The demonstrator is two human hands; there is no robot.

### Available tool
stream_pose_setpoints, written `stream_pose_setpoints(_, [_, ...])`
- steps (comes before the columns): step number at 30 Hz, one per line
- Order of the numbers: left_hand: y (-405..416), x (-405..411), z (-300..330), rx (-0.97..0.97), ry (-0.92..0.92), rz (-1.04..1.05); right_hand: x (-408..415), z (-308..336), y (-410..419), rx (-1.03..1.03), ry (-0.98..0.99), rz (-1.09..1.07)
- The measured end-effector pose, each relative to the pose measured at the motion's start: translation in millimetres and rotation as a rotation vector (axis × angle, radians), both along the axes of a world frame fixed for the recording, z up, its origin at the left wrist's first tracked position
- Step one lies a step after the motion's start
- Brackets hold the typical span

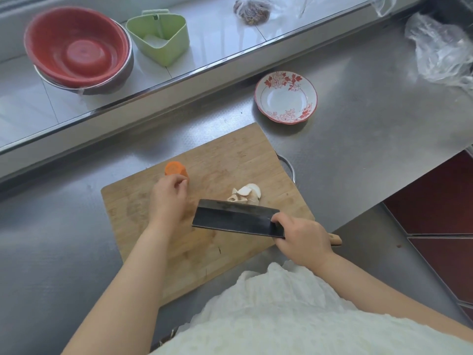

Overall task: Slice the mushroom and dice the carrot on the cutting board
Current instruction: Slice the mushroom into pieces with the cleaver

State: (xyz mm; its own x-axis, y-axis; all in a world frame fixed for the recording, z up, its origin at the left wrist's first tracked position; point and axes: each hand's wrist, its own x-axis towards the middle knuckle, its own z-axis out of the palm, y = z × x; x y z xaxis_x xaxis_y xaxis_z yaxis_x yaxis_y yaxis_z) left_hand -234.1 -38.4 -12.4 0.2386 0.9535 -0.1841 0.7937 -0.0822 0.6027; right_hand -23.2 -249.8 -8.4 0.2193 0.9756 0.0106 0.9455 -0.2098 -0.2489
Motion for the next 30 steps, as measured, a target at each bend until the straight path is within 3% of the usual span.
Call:
stream_pose_setpoints(4, [13.4,-33.8,-20.4,-0.102,0.267,-0.025,-5.8,-2.3,-1.9,-0.043,0.039,-0.068])
stream_pose_setpoints(10, [18.8,-48.9,-36.0,-0.249,0.360,-0.270,-18.2,1.9,-1.2,-0.243,0.186,-0.198])
stream_pose_setpoints(15, [-6.6,-56.2,-43.0,-0.127,0.478,-0.376,-27.3,5.6,2.4,-0.299,0.377,-0.315])
stream_pose_setpoints(23, [-73.9,-52.2,-58.6,0.064,0.533,-0.335,-48.4,9.7,8.3,-0.347,0.510,-0.327])
stream_pose_setpoints(30, [-110.3,-43.8,-62.0,0.004,0.406,-0.220,-71.8,5.9,19.9,-0.488,0.496,-0.279])
